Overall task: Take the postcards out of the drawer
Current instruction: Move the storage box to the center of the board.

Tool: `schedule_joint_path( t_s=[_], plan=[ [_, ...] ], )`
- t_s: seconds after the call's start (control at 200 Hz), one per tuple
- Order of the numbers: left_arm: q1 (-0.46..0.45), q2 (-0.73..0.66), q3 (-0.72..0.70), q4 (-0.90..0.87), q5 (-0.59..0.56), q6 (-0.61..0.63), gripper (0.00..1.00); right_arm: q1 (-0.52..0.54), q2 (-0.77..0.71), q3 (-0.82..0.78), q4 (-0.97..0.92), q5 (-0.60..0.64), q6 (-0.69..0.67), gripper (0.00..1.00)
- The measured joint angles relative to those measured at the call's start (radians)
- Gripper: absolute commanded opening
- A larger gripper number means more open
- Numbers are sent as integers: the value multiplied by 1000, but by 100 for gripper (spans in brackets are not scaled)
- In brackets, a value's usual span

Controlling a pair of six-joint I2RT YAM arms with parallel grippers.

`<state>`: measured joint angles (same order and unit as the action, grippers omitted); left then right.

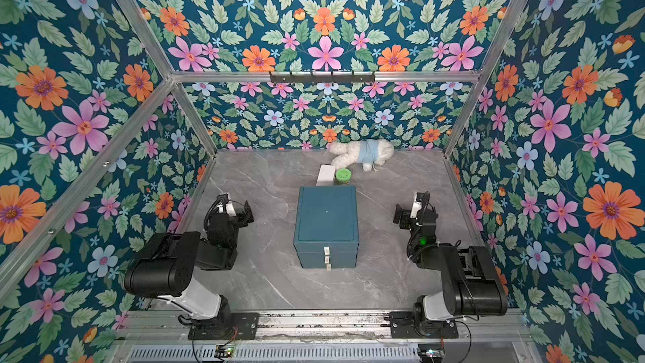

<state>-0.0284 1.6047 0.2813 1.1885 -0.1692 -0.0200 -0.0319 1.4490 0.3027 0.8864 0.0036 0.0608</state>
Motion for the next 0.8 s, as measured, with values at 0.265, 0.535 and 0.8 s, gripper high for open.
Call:
schedule_joint_path(
  t_s=[0.265, 0.535, 0.8],
  plan=[
    [0, 0, 0, 0, 11, 0, 100, 0, 0, 0, 0, 0, 0, 99],
    [0, 0, 2, 0, 15, 0, 100, 0, 0, 0, 0, 0, 0, 99],
    [0, -44, 16, -45, -1, 0, 100, 0, -3, 1, 0, 0, 0, 99]
  ],
)
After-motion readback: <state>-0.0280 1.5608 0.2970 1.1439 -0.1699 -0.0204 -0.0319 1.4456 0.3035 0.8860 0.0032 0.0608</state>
